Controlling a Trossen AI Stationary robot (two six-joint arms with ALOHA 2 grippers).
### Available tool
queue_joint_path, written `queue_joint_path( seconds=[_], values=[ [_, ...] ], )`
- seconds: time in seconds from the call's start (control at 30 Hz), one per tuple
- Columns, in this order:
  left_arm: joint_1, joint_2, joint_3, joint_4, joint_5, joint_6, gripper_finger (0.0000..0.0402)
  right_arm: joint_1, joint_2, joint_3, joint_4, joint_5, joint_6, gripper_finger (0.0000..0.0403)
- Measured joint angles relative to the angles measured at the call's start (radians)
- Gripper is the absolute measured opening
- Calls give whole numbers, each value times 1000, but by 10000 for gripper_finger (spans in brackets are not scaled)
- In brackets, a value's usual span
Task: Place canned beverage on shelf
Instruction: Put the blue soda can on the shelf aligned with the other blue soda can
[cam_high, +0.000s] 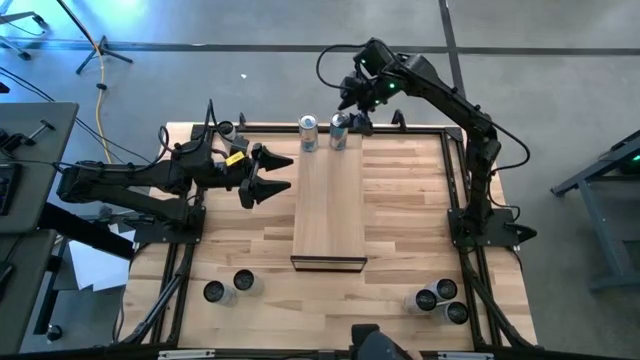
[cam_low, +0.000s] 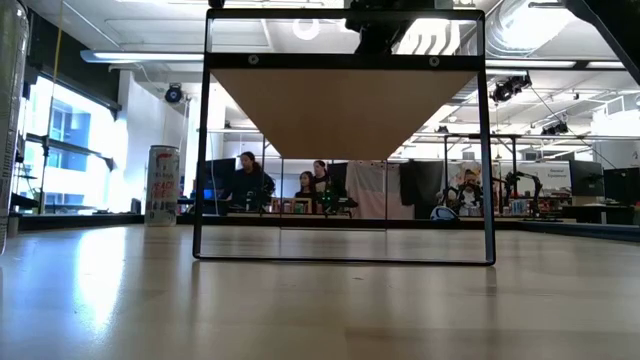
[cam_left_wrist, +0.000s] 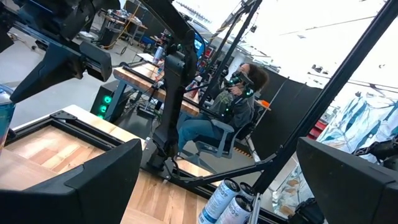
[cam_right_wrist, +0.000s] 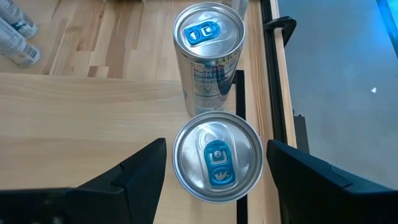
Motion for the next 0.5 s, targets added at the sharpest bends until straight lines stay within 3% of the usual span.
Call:
queue_joint_path(
  seconds=[0.5],
  values=[
    [0,0,0,0,0,0,400,12,6,0,-13,35,2,264]
  ],
)
